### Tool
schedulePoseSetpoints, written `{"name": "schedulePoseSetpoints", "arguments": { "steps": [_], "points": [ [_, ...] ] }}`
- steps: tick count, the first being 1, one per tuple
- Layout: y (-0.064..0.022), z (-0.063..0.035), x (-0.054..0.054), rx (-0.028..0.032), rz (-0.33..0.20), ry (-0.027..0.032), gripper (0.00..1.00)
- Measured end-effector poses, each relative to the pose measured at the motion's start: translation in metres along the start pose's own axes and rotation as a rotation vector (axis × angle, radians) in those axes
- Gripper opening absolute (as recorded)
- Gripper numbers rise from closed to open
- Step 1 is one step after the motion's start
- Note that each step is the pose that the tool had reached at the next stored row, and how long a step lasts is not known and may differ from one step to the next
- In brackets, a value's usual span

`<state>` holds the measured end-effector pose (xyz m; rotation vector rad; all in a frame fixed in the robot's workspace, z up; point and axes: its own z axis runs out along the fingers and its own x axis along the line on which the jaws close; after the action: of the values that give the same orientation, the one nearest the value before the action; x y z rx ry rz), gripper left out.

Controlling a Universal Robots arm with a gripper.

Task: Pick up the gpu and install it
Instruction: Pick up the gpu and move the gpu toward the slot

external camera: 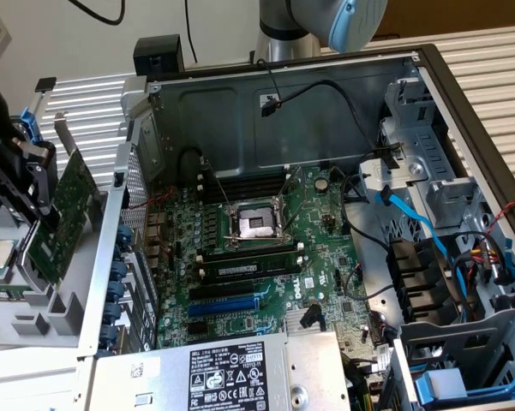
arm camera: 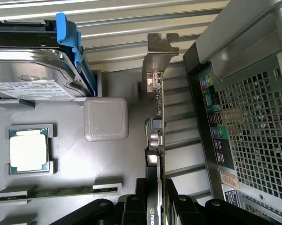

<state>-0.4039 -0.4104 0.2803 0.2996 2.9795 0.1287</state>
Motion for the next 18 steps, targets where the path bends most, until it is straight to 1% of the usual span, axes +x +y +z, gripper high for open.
{"name": "schedulePoseSetpoints", "arguments": {
  "steps": [11, 15, 18],
  "points": [
    [0.0017, -0.0273, -0.004, 0.0099, 0.003, -0.0022, 0.27],
    [0.0021, -0.0409, -0.006, 0.0129, 0.003, -0.0029, 0.27],
    [0.0029, -0.0542, -0.007, 0.0138, 0.004, -0.0031, 0.27]
  ]
}}
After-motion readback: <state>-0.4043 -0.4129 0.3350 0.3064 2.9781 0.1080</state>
